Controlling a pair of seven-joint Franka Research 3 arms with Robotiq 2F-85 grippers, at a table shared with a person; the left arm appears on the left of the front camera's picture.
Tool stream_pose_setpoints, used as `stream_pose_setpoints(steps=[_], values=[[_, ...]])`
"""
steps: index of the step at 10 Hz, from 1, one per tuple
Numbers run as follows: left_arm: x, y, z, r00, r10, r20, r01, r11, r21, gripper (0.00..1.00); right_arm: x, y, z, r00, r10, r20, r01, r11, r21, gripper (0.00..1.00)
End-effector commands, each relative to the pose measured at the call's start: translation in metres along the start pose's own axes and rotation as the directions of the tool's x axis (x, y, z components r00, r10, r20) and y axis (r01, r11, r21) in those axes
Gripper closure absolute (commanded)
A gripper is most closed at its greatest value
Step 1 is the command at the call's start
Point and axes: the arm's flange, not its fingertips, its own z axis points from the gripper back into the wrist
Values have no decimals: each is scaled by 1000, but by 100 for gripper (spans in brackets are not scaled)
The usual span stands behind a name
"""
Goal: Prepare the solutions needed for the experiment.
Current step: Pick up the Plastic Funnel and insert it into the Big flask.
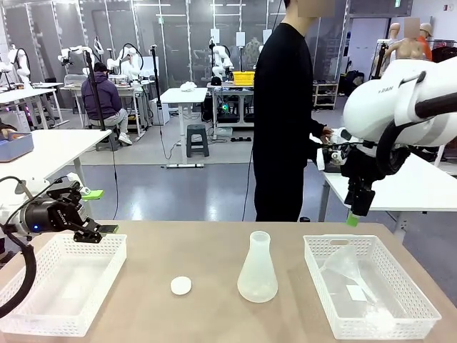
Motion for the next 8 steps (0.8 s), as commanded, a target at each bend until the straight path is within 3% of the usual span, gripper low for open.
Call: stream_pose_setpoints(steps=[1, 2, 4, 7, 8], values=[[-1, 0, 0, 1000, -1, 1, 1, 1000, 0, 0, 3, -23, -5, 989, 134, -59, -135, 991, -11, 0], [-1, 0, 0, 1000, -1, 1, 1, 1000, 0, 0, 6, -23, -7, 981, 169, -95, -169, 986, 12, 0], [-1, 0, 0, 1000, -1, 1, 1, 1000, 0, 0, 3, -16, -9, 991, 113, -71, -114, 994, -2, 0], [-1, 0, 0, 1000, -1, 1, 1, 1000, 0, 0, 6, -18, -11, 989, 125, -79, -125, 992, 9, 0], [-1, 0, 0, 1000, -1, 1, 1, 1000, 0, 0, 15, -28, -22, 965, 241, -104, -231, 968, 102, 0]])
